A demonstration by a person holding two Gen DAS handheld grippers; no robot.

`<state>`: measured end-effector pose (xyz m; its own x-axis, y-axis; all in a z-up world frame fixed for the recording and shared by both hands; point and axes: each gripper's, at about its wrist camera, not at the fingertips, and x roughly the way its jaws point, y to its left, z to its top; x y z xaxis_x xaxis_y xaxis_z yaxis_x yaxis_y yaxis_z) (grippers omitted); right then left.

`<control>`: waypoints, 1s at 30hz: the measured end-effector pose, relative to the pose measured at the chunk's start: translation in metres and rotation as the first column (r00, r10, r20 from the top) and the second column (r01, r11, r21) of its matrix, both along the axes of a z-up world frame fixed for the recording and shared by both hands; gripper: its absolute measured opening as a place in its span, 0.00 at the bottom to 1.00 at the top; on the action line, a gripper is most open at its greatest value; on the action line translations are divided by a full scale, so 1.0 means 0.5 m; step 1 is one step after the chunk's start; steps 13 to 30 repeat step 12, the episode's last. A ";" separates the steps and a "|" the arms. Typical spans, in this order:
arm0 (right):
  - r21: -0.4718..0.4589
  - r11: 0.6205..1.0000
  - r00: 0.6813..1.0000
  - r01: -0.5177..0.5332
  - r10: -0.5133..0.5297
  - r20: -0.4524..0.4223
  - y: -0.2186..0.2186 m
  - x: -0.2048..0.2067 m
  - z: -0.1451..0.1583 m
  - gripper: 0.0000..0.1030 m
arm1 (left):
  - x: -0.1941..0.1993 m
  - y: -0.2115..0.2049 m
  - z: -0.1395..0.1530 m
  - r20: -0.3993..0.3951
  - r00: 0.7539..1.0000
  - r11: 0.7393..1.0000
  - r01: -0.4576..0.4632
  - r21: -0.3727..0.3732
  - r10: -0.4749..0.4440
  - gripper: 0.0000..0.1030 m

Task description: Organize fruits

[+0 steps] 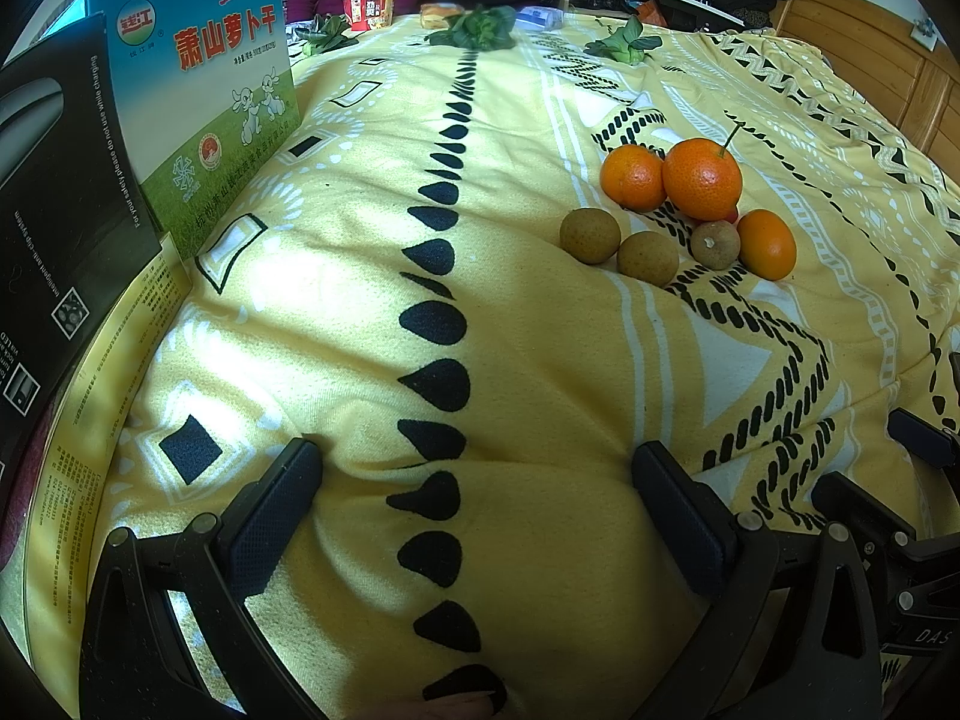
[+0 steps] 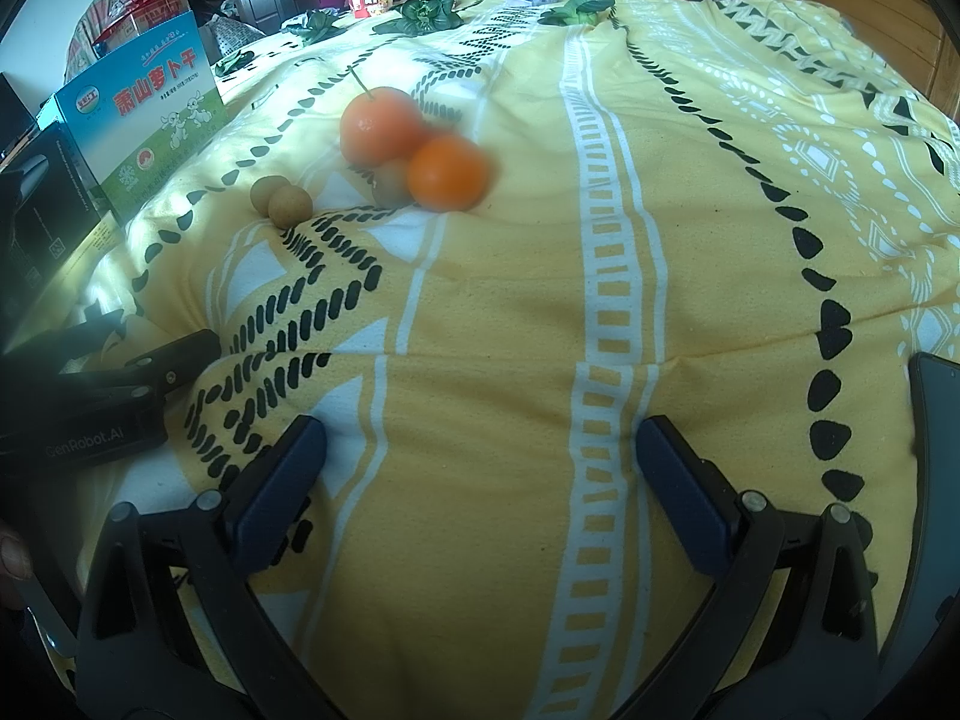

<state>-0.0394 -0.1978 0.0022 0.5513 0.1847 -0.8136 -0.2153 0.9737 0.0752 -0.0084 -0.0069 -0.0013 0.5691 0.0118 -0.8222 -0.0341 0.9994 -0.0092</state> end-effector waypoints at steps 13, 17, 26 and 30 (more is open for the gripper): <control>0.001 1.000 1.000 0.000 0.000 0.000 -0.001 0.000 0.000 1.00 | -0.003 0.001 0.001 0.006 1.000 1.000 0.000 -0.005 0.000 1.00; 0.001 1.000 1.000 0.000 0.000 0.000 -0.001 0.000 0.000 1.00 | -0.003 0.001 0.001 0.006 1.000 1.000 0.000 -0.005 0.000 1.00; 0.001 1.000 1.000 0.000 0.000 0.000 -0.001 0.000 0.000 1.00 | -0.003 0.001 0.001 0.006 1.000 1.000 0.000 -0.005 0.000 1.00; 0.001 1.000 1.000 0.000 0.000 0.000 -0.001 0.000 0.000 1.00 | -0.003 0.001 0.001 0.006 1.000 1.000 0.000 -0.005 0.000 1.00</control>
